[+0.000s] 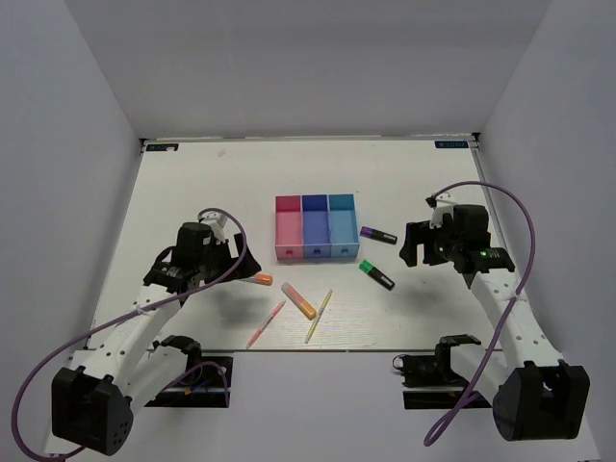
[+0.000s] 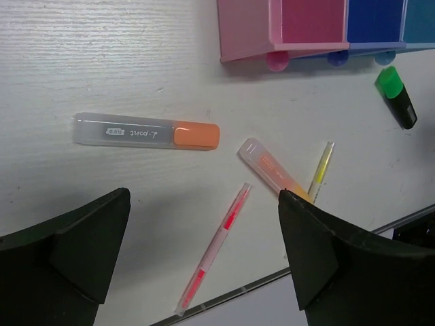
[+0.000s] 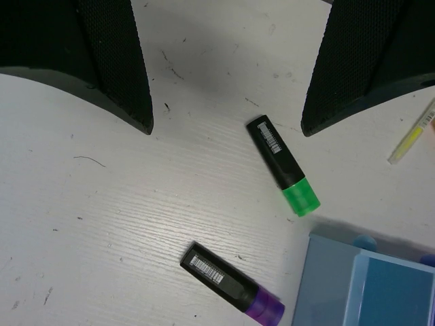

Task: Sort the stationery into containers
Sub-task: Pick up the pen from the center of the board.

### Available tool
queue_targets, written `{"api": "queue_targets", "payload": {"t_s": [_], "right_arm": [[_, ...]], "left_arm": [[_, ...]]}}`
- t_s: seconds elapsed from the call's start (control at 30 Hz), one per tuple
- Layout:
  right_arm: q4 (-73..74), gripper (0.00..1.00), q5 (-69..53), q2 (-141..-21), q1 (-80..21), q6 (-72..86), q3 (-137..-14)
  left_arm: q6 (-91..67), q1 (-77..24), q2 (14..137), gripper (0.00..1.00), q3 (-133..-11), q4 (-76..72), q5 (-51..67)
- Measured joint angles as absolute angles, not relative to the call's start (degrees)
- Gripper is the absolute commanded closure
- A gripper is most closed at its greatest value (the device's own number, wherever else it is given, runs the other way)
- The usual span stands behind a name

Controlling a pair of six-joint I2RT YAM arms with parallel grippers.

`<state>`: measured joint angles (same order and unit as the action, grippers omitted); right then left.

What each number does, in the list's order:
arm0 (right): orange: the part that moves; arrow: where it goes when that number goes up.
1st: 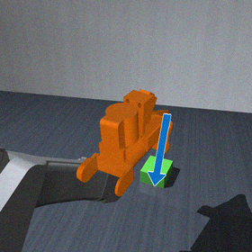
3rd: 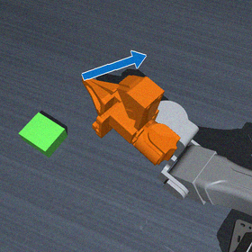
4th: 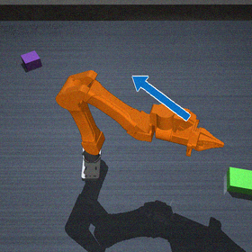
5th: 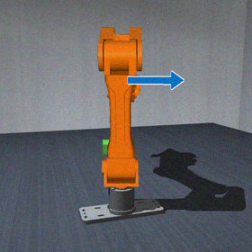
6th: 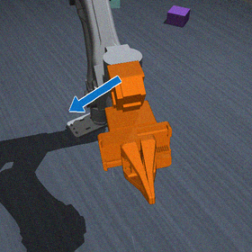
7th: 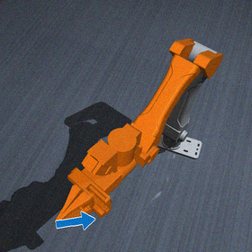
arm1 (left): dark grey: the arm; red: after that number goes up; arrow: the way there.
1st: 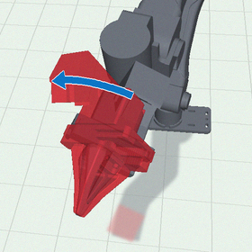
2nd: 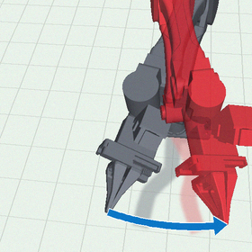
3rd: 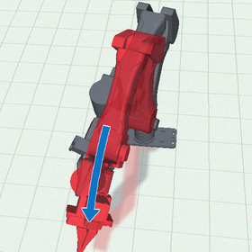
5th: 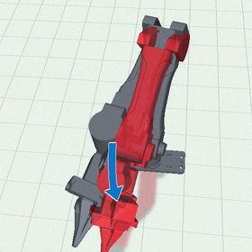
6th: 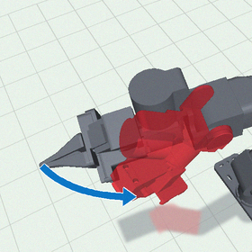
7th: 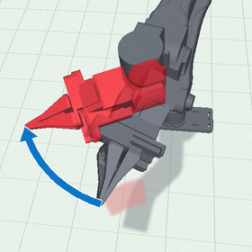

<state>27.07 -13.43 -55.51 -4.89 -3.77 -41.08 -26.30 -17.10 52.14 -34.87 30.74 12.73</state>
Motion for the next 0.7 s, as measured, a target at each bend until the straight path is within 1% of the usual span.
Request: {"api": "queue_targets", "payload": {"t_s": [0.13, 0.17, 0.2, 0.23, 0.27, 0.3, 0.33, 0.37, 0.4, 0.43, 0.47, 0.5, 0.53, 0.57, 0.6, 0.63, 0.7], "right_arm": [[27.1, 0.10, -13.5, -55.5, -4.9, -3.4, -41.1], [27.1, 0.10, -13.5, -55.5, -4.9, -3.4, -41.1], [27.1, 0.10, -13.6, -55.5, -4.9, -3.6, -41.1], [27.1, 0.12, -13.8, -55.4, -4.9, -3.8, -41.1], [27.1, 0.27, -14.1, -55.3, -4.9, -4.6, -41.0], [27.1, 0.49, -14.7, -55.0, -4.9, -5.7, -40.8], [27.1, 1.00, -15.2, -54.7, -4.9, -6.9, -40.5], [27.2, 1.00, -15.7, -54.4, -4.9, -7.8, -40.1], [27.2, 1.00, -16.1, -54.2, -4.9, -7.9, -39.7], [27.4, 0.90, -16.4, -54.3, -4.9, -8.1, -39.6], [27.6, 0.55, -16.7, -54.6, -4.9, -8.2, -39.6], [27.8, 0.30, -16.9, -54.9, -4.9, -8.3, -39.6], [28.1, 0.25, -17.1, -55.2, -4.9, -8.5, -39.6], [28.5, 0.27, -17.4, -55.4, -4.9, -9.2, -39.6], [28.9, 0.30, -17.7, -55.6, -4.9, -9.6, -39.6], [29.2, 0.30, -17.9, -55.8, -4.9, -9.8, -39.6], [29.7, 0.30, -18.2, -55.7, -5.0, -9.9, -39.6]], "left_arm": [[-26.2, -17.1, 51.5, 0.00, -34.9, 30.9, 12.9], [-26.3, -17.1, 51.4, 0.02, -34.9, 30.9, 12.9], [-26.7, -17.1, 51.4, 0.10, -34.8, 30.9, 12.9], [-27.2, -17.1, 51.3, 0.21, -34.6, 30.9, 12.9], [-27.7, -17.1, 51.3, 0.37, -34.4, 31.0, 12.8], [-28.6, -17.1, 51.3, 0.63, -34.3, 31.3, 12.4], [-29.7, -17.1, 51.3, 0.78, -34.2, 31.5, 12.0], [-30.4, -17.1, 51.3, 0.91, -34.2, 32.0, 11.6], [-31.7, -17.1, 51.6, 0.97, -34.2, 32.4, 11.0], [-33.1, -17.1, 52.0, 0.95, -34.2, 32.9, 10.1], [-34.9, -17.1, 52.7, 0.86, -34.2, 33.4, 9.3], [-36.7, -17.1, 53.5, 0.73, -34.2, 33.9, 8.3], [-39.3, -17.1, 54.8, 0.58, -34.2, 34.5, 7.3], [-41.4, -17.1, 56.1, 0.58, -34.2, 34.9, 6.5], [-43.9, -17.1, 57.7, 0.55, -34.2, 35.3, 5.6], [-46.2, -17.1, 59.4, 0.45, -34.3, 35.7, 4.8], [-50.2, -17.2, 62.6, 0.36, -34.5, 36.1, 3.5]]}}
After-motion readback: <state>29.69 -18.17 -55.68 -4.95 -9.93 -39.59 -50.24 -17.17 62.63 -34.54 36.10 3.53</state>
